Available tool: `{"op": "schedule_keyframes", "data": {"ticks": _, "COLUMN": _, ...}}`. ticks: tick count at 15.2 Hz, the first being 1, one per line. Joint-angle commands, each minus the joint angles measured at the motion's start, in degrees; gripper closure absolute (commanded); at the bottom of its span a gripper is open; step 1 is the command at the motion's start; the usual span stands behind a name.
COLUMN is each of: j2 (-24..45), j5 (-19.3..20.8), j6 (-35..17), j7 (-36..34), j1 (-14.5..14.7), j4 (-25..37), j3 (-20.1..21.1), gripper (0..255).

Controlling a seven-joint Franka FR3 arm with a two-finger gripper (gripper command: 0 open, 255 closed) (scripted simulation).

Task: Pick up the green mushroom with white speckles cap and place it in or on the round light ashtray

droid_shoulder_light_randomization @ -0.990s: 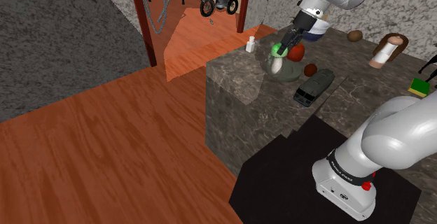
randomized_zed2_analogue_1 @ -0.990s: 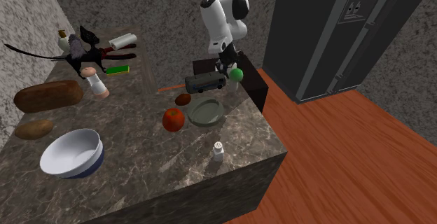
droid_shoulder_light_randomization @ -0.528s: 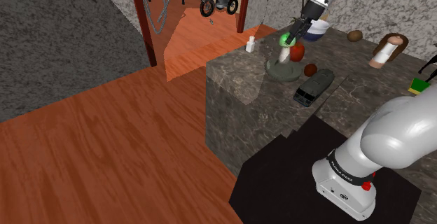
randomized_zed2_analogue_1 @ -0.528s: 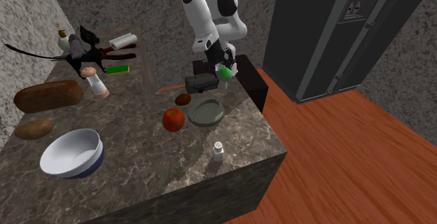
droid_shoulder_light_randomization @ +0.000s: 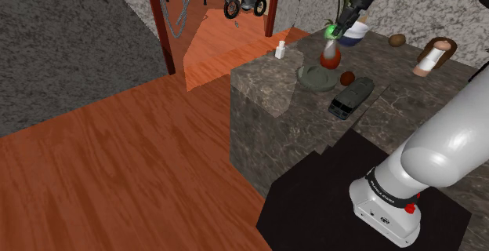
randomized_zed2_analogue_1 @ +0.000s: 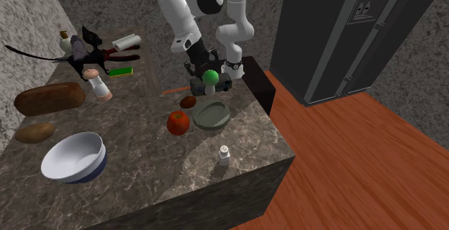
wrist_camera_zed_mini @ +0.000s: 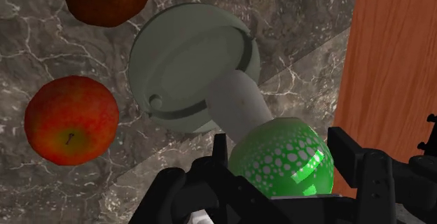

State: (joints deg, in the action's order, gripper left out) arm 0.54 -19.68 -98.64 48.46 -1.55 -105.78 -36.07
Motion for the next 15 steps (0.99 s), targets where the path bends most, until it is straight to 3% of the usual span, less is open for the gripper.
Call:
{"op": "schedule_keyframes", "data": {"ticks": 1, "j2": 1.35, "j5": -0.68, "j6": 0.01, "j7": 1.34, "j1": -0.49, "j4": 0.68, "j3": -0.46, "gripper": 255}}
{"op": "schedule_keyframes", "data": {"ticks": 15, "j2": 4.15, "j5": -3.26, "j6": -9.17, "j7": 5.57, "j1": -0.58, "j4": -7.11, "j3": -0.27, "gripper": 255}}
